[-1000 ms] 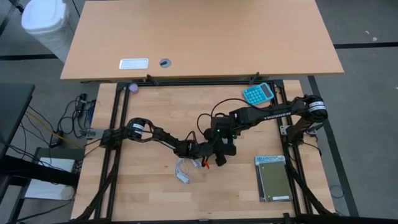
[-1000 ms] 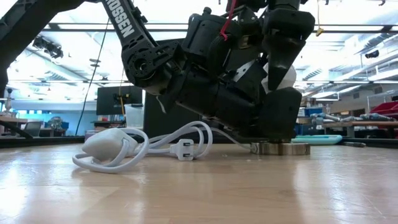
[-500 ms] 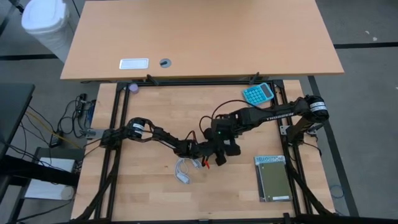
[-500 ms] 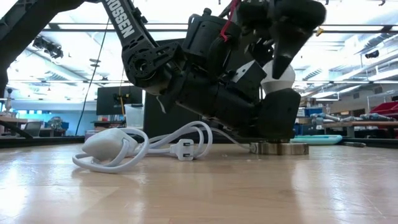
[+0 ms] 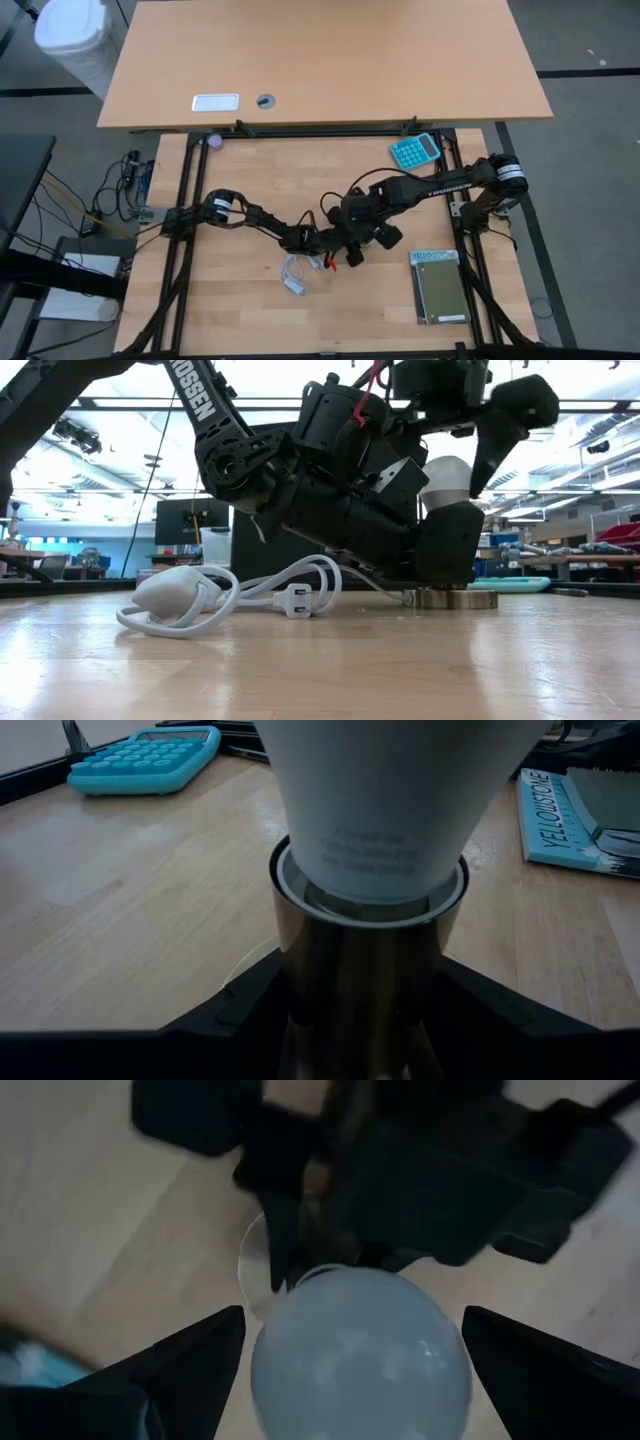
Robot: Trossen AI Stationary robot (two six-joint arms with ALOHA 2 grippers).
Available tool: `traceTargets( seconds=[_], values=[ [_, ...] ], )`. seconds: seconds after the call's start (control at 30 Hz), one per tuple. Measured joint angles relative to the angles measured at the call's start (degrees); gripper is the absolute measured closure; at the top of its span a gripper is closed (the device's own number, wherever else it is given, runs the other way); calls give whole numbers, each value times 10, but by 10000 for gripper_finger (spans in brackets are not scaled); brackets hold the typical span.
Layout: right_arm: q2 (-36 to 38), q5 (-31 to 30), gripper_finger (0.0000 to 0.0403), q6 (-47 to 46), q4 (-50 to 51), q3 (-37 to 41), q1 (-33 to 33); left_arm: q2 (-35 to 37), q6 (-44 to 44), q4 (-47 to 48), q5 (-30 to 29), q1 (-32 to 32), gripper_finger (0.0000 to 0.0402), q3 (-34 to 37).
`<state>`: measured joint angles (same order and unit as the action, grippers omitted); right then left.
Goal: Screw lightbulb
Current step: Insert the lightbulb into the socket
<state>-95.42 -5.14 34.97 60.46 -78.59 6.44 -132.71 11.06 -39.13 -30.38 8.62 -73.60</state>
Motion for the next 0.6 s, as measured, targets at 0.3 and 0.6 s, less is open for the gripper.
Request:
traceTargets(
  seconds=[0.3, 0.6],
  values=[
    [0, 3, 31, 174, -3, 16, 0, 0, 2, 0, -4, 0, 196, 0],
    [-1, 3, 54, 261, -10, 16, 0, -1, 10, 1, -11, 0, 196, 0]
  ],
)
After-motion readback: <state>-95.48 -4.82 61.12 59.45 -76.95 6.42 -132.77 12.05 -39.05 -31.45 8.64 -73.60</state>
